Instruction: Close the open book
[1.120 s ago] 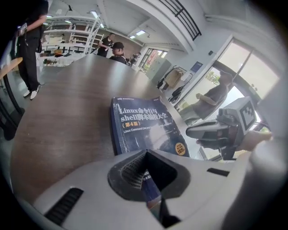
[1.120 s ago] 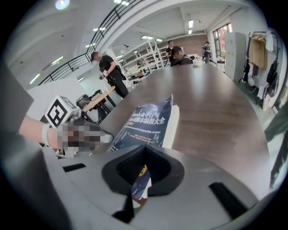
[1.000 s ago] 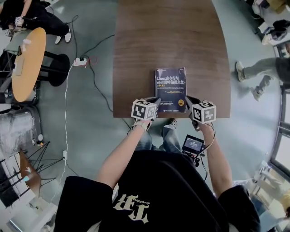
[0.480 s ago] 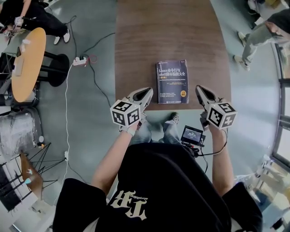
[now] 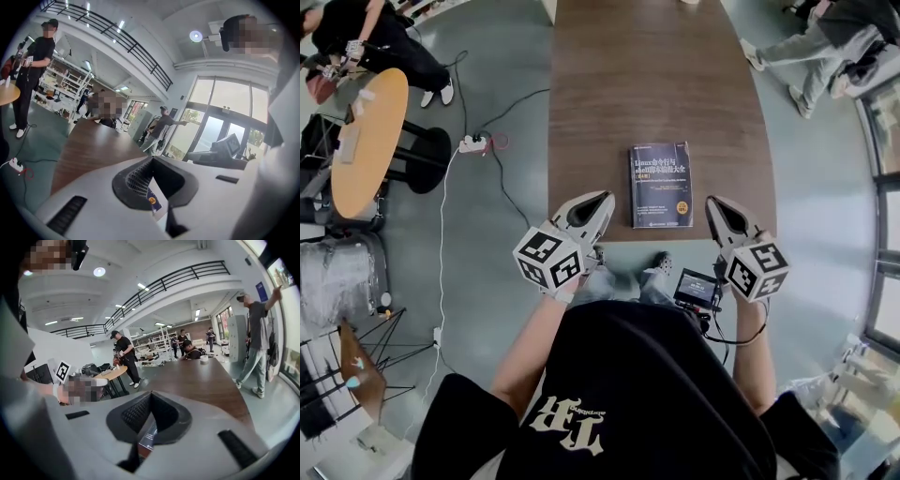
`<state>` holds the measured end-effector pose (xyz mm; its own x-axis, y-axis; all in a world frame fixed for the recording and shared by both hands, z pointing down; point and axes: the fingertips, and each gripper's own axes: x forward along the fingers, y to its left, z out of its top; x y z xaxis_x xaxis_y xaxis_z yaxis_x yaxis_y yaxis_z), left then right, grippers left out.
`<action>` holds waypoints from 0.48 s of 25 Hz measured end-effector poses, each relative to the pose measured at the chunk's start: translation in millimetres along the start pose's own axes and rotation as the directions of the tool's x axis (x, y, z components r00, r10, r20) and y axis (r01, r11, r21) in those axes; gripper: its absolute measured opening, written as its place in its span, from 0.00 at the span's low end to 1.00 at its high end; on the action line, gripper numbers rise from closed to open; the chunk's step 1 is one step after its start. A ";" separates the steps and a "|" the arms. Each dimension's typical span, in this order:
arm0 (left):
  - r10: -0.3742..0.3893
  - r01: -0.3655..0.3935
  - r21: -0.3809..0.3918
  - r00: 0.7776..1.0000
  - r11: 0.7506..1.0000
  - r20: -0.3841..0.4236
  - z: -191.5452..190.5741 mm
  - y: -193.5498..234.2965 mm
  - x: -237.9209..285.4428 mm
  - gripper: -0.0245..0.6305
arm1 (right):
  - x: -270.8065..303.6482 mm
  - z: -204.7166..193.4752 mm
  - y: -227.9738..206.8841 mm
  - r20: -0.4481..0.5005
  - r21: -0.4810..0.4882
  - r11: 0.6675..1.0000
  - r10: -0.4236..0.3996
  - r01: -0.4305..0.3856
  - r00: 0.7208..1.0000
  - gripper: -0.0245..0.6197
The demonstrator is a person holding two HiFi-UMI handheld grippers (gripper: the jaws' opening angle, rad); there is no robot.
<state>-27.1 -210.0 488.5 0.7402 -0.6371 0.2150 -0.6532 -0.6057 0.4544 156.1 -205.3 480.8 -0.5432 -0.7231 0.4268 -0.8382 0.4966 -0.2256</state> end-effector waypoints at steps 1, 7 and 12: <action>-0.001 0.001 0.014 1.000 1.000 0.014 6.4 -2.6 -3.1 0.05 | -1.8 2.9 5.5 0.008 -0.018 1.000 0.001 -0.001 1.000 0.02; -0.026 0.020 0.080 0.998 0.997 0.063 26.9 -23.6 -18.3 0.05 | -10.8 16.4 41.1 0.043 -0.150 0.989 0.026 -0.020 0.999 0.02; -0.056 0.047 0.090 0.994 0.995 0.097 32.1 -36.5 -32.5 0.05 | -15.0 22.7 76.6 0.048 -0.311 0.949 0.068 -0.050 0.997 0.02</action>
<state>-32.4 -182.4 437.2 0.7566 -0.6455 0.1049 -0.6295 -0.6755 0.3839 98.9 -167.4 437.2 -0.6005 -0.7100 0.3679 -0.7533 0.6566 0.0375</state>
